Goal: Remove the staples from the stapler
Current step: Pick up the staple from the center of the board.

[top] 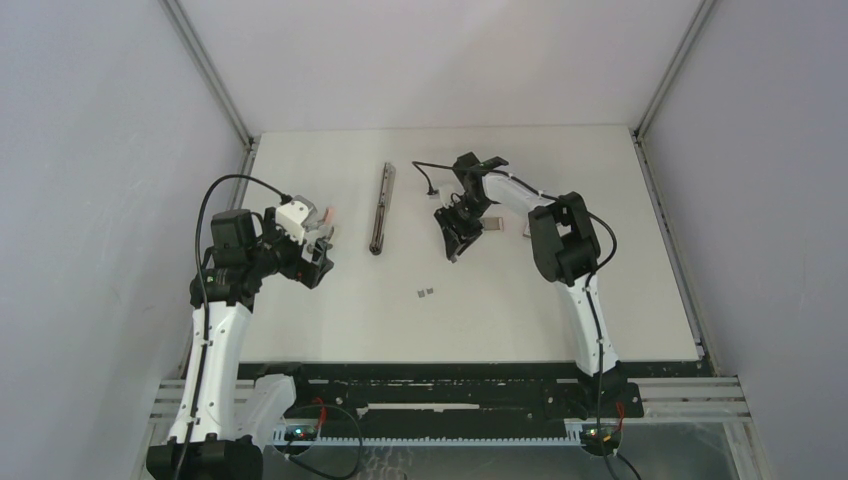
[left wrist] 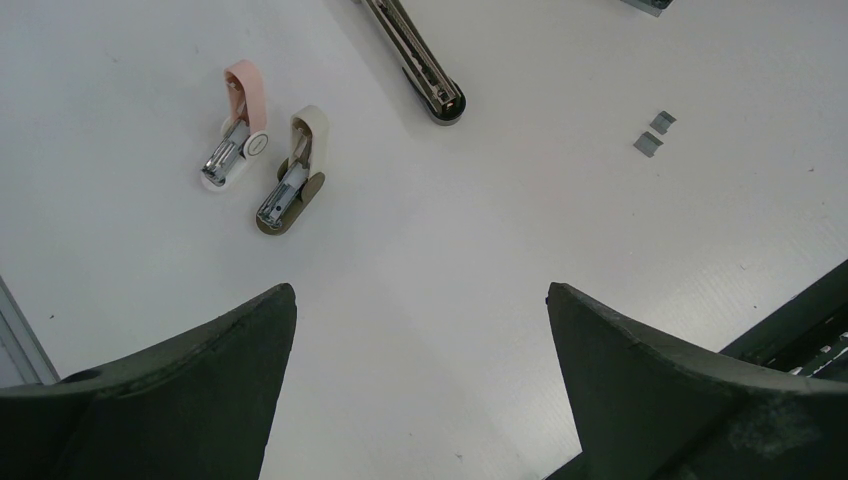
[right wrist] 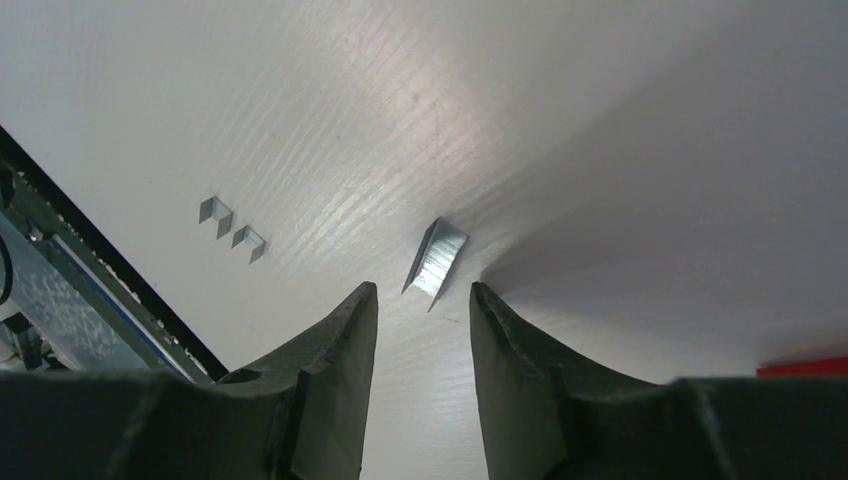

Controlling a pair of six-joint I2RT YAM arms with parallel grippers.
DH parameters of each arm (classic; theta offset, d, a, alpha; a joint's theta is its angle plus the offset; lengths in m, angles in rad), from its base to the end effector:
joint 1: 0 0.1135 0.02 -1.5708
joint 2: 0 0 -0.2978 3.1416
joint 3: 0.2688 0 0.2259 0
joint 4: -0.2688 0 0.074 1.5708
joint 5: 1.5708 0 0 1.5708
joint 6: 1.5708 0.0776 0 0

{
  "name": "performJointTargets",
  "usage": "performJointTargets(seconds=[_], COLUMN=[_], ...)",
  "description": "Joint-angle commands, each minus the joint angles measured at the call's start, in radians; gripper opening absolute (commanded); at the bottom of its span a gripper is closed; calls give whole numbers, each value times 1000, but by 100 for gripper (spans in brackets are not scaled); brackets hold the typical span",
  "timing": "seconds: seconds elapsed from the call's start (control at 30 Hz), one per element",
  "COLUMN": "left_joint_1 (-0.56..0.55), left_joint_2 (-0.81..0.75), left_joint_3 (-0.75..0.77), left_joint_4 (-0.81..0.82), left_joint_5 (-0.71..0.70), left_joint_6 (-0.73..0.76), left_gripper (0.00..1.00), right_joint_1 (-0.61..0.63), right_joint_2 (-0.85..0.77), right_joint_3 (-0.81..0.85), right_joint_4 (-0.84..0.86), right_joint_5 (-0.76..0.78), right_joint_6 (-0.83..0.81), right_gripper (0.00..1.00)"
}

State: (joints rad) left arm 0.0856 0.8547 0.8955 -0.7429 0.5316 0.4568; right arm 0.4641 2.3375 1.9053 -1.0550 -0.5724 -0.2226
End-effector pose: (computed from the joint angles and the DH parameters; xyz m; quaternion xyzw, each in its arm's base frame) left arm 0.1501 -0.0266 0.3160 0.2702 0.8399 -0.1208 0.4550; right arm 0.3935 0.2440 0.1525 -0.3338 0.8986 0.2848 0.0058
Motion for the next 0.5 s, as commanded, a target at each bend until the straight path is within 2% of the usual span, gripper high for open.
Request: performJointTargets(seconds=[0.0,0.2,0.47], left_joint_1=[6,5,5], left_joint_2=[-13,-13,-10], left_joint_3=[-30,-29,-31], left_joint_4=[19,19,19], left_joint_5=[28,27,27], left_joint_6=[17,17,17], left_gripper=[100,100,100], right_joint_1=[-7,6,22], right_joint_2=[-72,-70,-70], right_joint_3=[-16,-28,-34], right_joint_4=[70,89,96], right_joint_5=[65,140,174], right_joint_6=[62,89,105], right_gripper=[37,30,26])
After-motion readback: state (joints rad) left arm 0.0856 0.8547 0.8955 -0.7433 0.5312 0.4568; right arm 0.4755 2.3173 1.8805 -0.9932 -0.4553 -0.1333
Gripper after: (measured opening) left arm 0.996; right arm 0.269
